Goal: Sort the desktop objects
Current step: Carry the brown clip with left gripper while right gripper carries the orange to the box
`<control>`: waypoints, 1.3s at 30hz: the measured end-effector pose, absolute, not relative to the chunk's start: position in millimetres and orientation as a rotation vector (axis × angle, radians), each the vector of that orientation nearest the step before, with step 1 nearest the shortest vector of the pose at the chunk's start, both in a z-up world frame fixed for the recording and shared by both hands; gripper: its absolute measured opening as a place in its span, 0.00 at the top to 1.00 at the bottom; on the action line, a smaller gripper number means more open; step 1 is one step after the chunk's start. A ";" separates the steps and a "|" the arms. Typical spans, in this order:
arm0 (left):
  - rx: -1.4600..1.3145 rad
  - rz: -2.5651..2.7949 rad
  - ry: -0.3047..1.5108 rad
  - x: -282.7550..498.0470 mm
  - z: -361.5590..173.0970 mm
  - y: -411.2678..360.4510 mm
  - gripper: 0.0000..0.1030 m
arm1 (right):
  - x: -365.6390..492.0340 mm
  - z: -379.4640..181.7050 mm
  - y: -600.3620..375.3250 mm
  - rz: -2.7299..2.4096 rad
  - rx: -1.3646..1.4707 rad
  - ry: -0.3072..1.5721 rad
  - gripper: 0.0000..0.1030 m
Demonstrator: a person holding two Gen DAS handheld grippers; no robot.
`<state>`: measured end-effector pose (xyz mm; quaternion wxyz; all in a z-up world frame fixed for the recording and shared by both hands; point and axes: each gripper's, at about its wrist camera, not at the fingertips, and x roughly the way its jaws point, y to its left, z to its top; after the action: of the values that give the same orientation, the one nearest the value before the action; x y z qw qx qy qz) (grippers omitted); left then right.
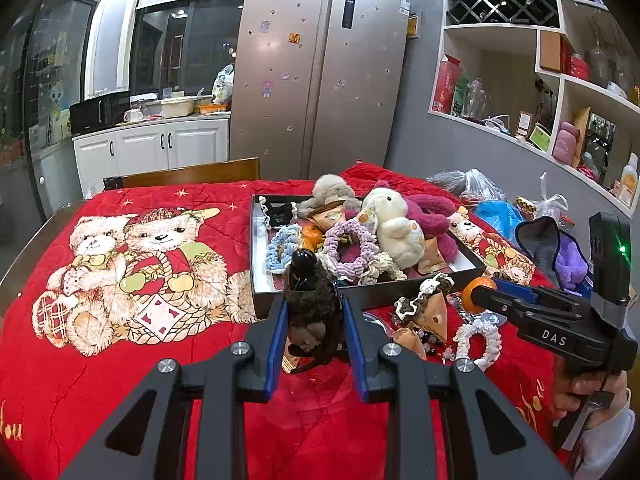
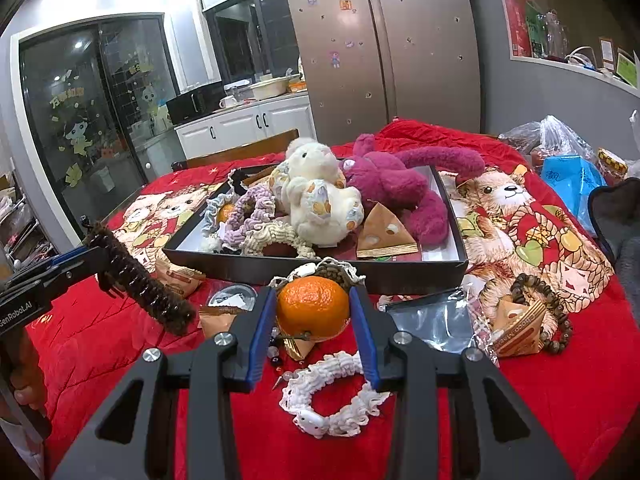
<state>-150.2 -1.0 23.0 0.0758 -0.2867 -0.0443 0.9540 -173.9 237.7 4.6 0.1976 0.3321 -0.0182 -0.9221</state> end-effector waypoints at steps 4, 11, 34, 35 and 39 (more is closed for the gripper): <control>-0.820 2.853 -0.154 -147.9 32.4 -3.8 0.73 | -172.3 11.1 238.7 -2.587 0.898 -0.064 0.62; -0.798 2.881 -0.166 -165.5 56.3 -9.2 0.73 | -177.4 30.5 245.3 -2.613 0.857 -0.110 0.62; -0.830 3.036 -0.251 -317.2 50.3 -30.7 0.73 | -289.5 46.7 263.6 -2.699 0.928 -0.080 0.62; -0.842 3.037 -0.247 -322.2 46.2 -31.1 0.73 | -293.2 43.4 266.1 -2.698 0.938 -0.090 0.62; -0.874 3.042 -0.158 -332.6 35.8 -24.7 0.73 | -309.2 22.0 278.4 -2.692 1.024 -0.121 0.62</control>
<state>-332.6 -24.7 35.8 -0.0138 -0.2758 -0.0498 0.9598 -309.2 278.4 22.0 0.1292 0.3522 -0.0418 -0.9260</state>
